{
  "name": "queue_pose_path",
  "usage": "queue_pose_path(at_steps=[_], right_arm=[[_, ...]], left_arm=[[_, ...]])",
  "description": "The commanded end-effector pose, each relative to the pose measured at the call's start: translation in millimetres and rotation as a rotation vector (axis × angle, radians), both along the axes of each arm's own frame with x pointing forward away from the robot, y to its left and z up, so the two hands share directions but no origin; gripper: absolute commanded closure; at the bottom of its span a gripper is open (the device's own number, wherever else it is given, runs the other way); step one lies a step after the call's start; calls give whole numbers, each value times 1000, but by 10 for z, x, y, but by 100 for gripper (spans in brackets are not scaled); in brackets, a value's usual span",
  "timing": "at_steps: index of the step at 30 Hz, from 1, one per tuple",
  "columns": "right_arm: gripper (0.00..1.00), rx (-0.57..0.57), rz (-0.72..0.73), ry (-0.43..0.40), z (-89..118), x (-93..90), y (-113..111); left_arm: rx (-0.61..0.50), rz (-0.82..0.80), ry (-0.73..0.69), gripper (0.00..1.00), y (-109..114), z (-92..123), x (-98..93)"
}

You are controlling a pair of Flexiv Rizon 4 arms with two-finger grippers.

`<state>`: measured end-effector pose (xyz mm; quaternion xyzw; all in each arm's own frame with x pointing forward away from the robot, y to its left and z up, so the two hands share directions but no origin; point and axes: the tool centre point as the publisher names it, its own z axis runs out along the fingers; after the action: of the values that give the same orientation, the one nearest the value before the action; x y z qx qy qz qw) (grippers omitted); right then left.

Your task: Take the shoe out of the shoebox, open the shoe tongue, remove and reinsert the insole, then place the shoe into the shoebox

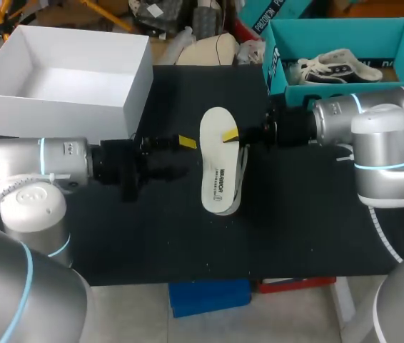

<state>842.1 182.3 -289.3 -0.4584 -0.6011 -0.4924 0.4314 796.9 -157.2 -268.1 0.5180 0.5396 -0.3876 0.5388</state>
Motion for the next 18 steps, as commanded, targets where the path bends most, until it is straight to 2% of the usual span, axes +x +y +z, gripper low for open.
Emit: queue_pose_path(at_steps=[1,6,12,15,16,18], right_arm=[[100,1,0,0,-11,4,9],[100,1,0,0,-11,4,9],[100,1,0,0,-11,4,9],[100,1,0,0,-11,4,9],[100,1,0,0,-11,4,9],[100,1,0,0,-11,4,9]], left_arm=[[-67,6,-10,0,-135,-109,144],[-130,30,-17,0,-272,-175,233],[-177,33,-31,0,-387,-168,219],[-186,33,-28,10,-412,-198,222],[-188,34,-26,16,-418,-207,228],[-193,37,-25,36,-432,-219,242]])
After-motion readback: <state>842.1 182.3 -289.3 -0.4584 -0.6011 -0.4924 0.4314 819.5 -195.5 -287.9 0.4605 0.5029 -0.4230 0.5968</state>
